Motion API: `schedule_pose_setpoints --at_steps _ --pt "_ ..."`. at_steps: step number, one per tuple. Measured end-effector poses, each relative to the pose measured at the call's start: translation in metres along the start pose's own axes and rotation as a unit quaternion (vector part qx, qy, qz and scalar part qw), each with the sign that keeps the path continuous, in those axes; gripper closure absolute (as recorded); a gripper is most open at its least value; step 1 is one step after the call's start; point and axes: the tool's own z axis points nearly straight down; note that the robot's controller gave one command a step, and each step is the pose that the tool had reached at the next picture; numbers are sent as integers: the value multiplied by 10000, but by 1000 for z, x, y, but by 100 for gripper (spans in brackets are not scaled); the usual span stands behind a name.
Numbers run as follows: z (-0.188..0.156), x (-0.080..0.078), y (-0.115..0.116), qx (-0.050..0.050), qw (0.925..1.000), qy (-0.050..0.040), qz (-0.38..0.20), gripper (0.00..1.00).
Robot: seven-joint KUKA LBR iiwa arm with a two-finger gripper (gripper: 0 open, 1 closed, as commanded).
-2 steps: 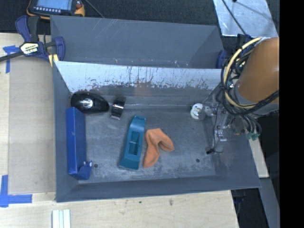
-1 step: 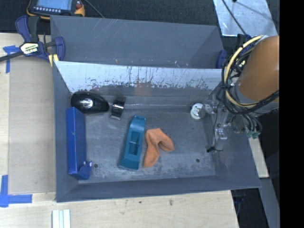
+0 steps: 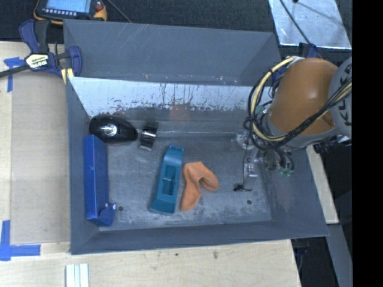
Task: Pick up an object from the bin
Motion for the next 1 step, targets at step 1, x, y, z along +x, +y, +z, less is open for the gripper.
schedule_pose_setpoints --at_steps 1 --pt "10 -18 47 -1 9990 45 -443 0"
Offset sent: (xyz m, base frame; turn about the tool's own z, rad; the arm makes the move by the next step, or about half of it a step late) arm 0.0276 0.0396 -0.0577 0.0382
